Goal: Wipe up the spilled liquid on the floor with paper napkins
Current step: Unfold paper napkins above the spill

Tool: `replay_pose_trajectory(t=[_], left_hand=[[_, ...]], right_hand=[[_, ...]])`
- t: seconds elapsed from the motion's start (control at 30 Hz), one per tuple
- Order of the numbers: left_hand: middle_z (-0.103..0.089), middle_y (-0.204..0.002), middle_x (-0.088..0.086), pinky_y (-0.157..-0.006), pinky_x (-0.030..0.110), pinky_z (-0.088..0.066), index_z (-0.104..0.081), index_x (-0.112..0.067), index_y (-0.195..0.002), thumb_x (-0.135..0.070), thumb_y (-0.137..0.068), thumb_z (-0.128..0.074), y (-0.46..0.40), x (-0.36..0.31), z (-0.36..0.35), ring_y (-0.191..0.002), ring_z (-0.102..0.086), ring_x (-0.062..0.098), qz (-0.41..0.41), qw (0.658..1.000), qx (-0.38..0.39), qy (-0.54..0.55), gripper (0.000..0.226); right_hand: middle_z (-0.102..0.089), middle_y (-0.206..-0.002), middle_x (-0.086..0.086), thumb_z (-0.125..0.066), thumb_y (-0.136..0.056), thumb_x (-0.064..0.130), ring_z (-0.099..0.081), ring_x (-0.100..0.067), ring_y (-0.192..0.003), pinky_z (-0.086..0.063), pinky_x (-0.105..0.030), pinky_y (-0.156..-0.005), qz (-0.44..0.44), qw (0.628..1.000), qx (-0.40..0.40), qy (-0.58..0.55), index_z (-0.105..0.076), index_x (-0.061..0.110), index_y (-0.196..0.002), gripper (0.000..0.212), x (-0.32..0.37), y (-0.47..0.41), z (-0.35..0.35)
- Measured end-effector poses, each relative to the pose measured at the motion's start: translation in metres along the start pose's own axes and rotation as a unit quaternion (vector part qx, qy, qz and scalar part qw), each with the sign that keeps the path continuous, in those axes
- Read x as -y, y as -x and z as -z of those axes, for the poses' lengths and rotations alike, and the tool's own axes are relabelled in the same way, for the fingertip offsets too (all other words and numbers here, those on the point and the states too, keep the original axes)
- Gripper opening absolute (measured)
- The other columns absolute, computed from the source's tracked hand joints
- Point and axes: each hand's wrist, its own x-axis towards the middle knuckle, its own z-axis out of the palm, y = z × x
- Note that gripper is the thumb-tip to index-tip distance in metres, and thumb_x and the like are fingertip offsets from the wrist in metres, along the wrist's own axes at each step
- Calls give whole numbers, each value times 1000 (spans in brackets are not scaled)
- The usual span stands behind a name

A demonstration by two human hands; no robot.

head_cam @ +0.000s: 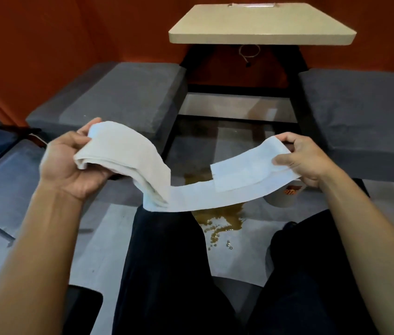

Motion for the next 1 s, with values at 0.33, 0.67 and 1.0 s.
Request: replay_pose_trajectory(t=[0.33,0.67,1.0], left_hand=[[-71,-114,14,-89,55,-57,-59,-16,-127,-4,-39,-68,14,7,15,-102,-72,34,-24,997,-24,68,89],[-73,-109,13,-91,55,-56,-60,-16,-121,-2,-65,-49,46,17,37,-98,-73,32,-41,992,-64,101,59],[-73,-83,-4,-69,37,-64,-60,-20,-112,-3,-47,-59,65,-4,100,-77,-75,15,8,996,-53,78,67]], right_hand=[[-67,-112,2,-78,-75,11,-67,-23,-99,-59,-38,-75,87,970,60,221,-63,32,-113,46,47,10,-66],[-65,-110,-4,-80,-75,15,-63,-17,-73,-54,-30,-54,9,927,285,243,-60,20,-117,47,66,28,-220],[-64,-94,-17,-75,-85,4,-65,-22,-66,-59,-36,-60,-73,967,242,31,-58,15,-113,35,25,28,-228]])
